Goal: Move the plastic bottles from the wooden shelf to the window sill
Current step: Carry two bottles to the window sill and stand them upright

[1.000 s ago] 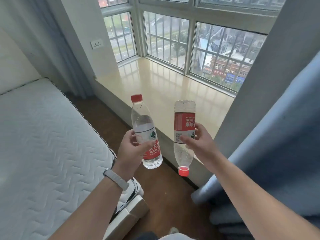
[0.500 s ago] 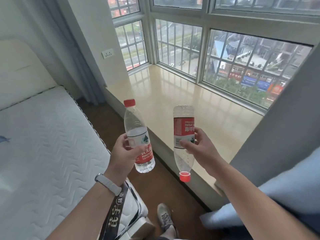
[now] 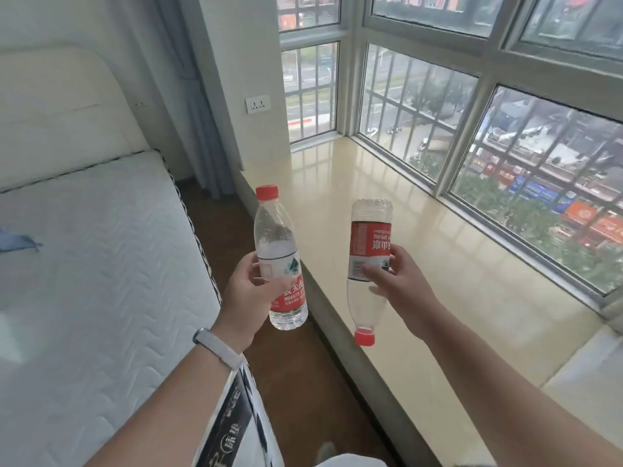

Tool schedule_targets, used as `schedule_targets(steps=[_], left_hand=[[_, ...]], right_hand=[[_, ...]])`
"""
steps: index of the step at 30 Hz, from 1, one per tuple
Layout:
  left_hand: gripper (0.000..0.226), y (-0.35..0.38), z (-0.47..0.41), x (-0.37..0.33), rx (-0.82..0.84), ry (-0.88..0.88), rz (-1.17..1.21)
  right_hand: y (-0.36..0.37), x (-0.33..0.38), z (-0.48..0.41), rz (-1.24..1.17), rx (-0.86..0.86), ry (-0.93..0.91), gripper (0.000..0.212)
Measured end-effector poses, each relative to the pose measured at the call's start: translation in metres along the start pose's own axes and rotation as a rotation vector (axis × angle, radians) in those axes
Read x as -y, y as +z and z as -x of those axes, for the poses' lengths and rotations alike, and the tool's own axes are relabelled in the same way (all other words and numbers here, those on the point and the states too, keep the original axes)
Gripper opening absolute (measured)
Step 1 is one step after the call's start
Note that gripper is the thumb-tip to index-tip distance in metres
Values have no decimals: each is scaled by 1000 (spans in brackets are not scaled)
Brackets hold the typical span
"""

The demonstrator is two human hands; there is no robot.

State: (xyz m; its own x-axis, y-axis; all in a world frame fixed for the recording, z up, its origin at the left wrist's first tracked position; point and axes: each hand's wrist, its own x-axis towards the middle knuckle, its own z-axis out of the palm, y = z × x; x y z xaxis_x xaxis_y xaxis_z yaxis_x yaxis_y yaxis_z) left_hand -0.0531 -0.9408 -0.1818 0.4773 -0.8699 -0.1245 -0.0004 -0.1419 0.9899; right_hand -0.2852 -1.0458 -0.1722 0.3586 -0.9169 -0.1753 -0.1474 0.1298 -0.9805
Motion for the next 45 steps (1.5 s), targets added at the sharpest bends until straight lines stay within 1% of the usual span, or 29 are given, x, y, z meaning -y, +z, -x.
schedule_targets(steps=[6,7,11,12,15,17,22,25,29,35,40,45], left_hand=[[66,-19,-58,-33,-87,37,-53],[64,-21,-63,-38,-101,43,-61],[52,-29,-85,-53,-165,72,-76],[50,-31,-91,-54,-177,79,-82],[47,-33,-108,-56,-221,53,-85],[46,-36,-124,-61,-251,49,-106],[49,-38,-174,-70,-338,56,-153],[50,-34,-202,-71,-357,45,-166],[61,-22,-236,-76,-384,14,-166],[49,-21,-280,-82,-413,37,-156],[48,-39,-314,-84,-413,48,-138],[53,-70,-355,-69,-389,30,-147]], right_hand=[[31,36,-80,-62,87,-73,55],[35,40,-88,-69,107,-83,55],[47,52,-120,-57,175,-98,68],[50,54,-130,-61,190,-105,66],[56,56,-162,-52,237,-101,48],[62,58,-185,-59,245,-99,41],[75,64,-246,-62,329,-85,38],[79,67,-278,-33,366,-99,37],[80,70,-319,-65,369,-82,36],[92,74,-364,-64,386,-72,39],[109,76,-395,-43,391,-54,37],[139,71,-427,-3,376,-25,34]])
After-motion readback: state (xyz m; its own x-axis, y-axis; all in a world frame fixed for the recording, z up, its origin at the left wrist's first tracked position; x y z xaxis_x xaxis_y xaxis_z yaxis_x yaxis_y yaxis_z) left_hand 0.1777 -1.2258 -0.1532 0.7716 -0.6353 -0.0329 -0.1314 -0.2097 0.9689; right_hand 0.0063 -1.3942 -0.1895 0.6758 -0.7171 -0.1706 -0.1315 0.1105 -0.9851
